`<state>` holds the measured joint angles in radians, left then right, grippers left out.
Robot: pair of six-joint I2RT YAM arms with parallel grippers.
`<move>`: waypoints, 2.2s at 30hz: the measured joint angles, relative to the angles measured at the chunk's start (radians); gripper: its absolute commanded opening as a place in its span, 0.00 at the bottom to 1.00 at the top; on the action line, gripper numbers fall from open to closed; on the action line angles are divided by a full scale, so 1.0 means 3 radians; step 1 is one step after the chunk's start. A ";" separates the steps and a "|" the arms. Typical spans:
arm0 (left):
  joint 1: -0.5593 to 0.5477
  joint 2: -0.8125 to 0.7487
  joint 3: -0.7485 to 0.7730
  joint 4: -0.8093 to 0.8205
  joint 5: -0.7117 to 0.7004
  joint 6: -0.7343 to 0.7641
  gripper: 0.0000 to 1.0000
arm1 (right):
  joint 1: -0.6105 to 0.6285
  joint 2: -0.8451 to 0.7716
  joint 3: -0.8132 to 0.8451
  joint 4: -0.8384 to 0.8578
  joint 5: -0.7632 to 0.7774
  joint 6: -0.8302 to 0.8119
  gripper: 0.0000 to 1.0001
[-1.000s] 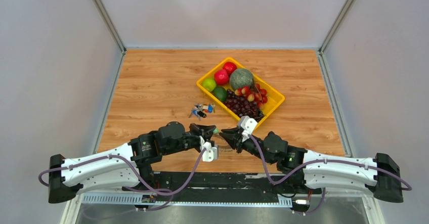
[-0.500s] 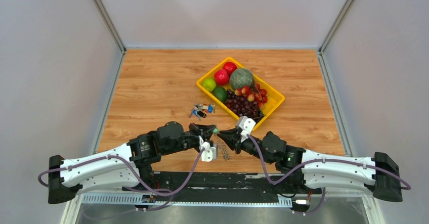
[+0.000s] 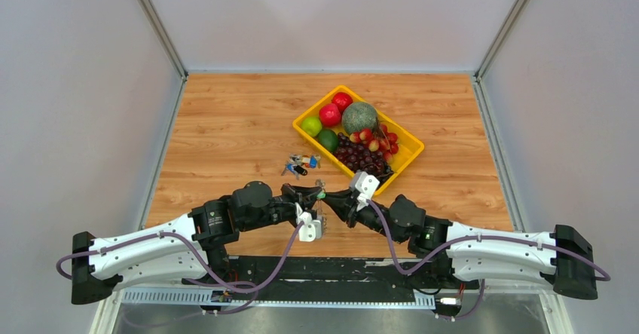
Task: Remove the keys from the keyring
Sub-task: Remove the key from the keyring.
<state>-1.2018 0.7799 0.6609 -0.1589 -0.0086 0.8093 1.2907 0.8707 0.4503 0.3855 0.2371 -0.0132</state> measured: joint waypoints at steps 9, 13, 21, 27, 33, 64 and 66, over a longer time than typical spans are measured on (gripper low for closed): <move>0.0001 -0.0003 0.0000 0.0001 -0.0003 -0.0001 0.00 | 0.0000 0.0018 0.0022 -0.0008 -0.0033 -0.0027 0.00; 0.0013 -0.0020 0.0000 -0.0001 -0.0029 -0.0014 0.00 | -0.0014 0.0086 0.0090 -0.0036 -0.0081 -0.0039 0.00; 0.0017 -0.0027 -0.0006 0.0000 -0.0034 -0.0051 0.00 | -0.0006 0.0072 0.0216 -0.0308 -0.0099 -0.0268 0.00; 0.0015 -0.0027 -0.0006 0.0042 -0.0038 -0.0064 0.00 | 0.0195 0.0106 0.0477 -0.0750 0.0182 -0.0813 0.00; 0.0003 -0.0010 -0.0006 0.0041 -0.0048 -0.0076 0.00 | 0.0557 0.0187 0.0539 -0.0860 0.0688 -0.1497 0.00; 0.0023 0.0029 -0.0019 0.0098 -0.0057 -0.0097 0.00 | 0.0055 -0.0802 -0.0090 -0.0444 0.0437 -0.0613 0.24; 0.0023 0.0018 -0.0032 0.0098 -0.0052 -0.0090 0.00 | -0.0137 -0.0722 -0.0090 -0.0445 0.0197 -0.0450 0.26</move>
<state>-1.1950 0.7853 0.6514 -0.1295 -0.0242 0.7822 1.2495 0.6540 0.4232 0.2520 0.2962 -0.1482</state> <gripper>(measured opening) 0.020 0.249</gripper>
